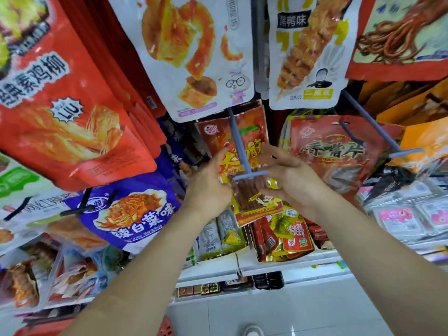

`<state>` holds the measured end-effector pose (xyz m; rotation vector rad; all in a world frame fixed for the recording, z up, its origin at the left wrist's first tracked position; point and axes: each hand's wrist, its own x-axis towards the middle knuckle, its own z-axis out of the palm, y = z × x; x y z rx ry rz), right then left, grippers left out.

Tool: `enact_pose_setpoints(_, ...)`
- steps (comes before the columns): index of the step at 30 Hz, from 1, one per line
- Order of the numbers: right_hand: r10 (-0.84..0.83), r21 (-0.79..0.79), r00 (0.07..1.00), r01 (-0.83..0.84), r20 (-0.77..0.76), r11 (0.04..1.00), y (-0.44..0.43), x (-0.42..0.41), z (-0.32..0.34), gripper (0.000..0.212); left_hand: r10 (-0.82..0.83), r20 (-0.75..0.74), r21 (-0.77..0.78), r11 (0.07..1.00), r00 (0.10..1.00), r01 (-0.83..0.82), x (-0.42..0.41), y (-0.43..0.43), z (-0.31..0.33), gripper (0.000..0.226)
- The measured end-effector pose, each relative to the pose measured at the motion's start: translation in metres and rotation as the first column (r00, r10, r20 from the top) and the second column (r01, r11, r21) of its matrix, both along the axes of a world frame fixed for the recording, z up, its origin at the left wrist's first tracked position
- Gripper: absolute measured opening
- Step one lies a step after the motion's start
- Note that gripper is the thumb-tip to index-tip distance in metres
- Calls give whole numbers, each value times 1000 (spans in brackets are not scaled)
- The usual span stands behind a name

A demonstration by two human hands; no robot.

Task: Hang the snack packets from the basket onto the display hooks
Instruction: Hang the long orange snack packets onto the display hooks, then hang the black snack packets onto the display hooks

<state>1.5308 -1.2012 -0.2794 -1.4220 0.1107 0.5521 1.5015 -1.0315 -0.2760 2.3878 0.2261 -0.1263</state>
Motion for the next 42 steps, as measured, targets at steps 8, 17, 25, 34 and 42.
enact_pose_setpoints(8,-118,-55,992,120,33,991,-21,-41,11,25,55,42,-64,997,998,-52,-65,4,-5,61)
enact_pose_setpoints(17,14,-134,987,8,159,991,-15,-139,40,21,458,137,-452,818,878,-356,-210,13,33,32)
enact_pose_setpoints(25,238,-225,900,-162,366,961,49,-225,62,35,604,121,-428,748,788,-508,-322,54,43,32)
enact_pose_setpoints(34,459,-422,830,-310,317,852,146,-372,41,41,668,70,-320,719,741,-618,-510,141,19,42)
enact_pose_setpoints(42,567,-472,811,-448,143,760,238,-479,-23,35,705,-69,-195,684,705,-703,-634,248,-9,41)
